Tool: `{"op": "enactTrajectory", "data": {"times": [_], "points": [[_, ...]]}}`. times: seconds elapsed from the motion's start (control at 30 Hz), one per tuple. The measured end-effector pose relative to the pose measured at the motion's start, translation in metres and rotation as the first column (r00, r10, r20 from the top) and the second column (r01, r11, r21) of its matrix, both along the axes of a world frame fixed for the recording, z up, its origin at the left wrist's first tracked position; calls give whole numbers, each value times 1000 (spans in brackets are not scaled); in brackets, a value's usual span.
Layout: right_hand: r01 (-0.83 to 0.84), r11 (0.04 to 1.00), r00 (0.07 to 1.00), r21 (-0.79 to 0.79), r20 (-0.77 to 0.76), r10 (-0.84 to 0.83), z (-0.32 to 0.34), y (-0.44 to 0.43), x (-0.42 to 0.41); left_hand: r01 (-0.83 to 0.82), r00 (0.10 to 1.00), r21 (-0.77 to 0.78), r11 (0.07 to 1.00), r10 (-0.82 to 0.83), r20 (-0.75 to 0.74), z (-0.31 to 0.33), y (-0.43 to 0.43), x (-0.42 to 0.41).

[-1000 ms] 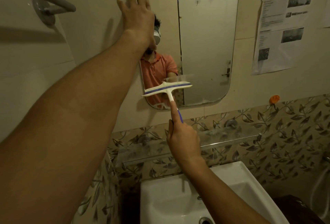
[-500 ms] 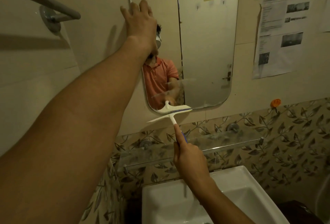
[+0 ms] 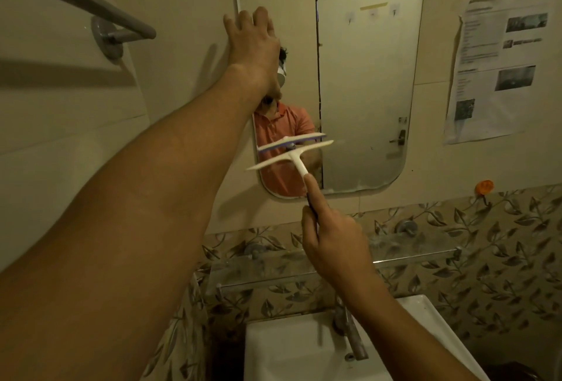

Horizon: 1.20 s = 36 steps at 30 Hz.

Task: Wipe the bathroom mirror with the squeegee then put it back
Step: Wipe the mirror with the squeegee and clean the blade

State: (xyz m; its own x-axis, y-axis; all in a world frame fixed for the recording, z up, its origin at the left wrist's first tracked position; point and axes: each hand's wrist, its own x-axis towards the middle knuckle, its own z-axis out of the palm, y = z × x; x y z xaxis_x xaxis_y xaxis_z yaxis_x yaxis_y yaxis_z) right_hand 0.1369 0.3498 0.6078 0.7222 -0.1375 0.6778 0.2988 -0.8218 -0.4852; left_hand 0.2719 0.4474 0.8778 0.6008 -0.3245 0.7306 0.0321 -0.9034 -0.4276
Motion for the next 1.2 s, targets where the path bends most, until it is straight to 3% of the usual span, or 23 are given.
{"op": "enactTrajectory", "data": {"times": [0.23,0.53,0.77,0.97,1.2], "points": [[50,999,999,-21,20,-50,39,20,26,8,1000,-3,1000,-8,5,0,-1,-2],[103,993,995,-58,-8,-103,-9,24,37,15,999,-8,1000,-15,37,0,-1,1],[101,983,979,-156,-159,-126,-54,10,22,12,999,-13,1000,-12,36,-1,0,0],[91,981,971,-173,-205,-126,-52,2,12,11,999,-17,1000,-10,35,0,-1,0],[29,997,994,-73,-103,-37,-21,-20,0,71,997,16,997,-71,23,12,9,-6]]}}
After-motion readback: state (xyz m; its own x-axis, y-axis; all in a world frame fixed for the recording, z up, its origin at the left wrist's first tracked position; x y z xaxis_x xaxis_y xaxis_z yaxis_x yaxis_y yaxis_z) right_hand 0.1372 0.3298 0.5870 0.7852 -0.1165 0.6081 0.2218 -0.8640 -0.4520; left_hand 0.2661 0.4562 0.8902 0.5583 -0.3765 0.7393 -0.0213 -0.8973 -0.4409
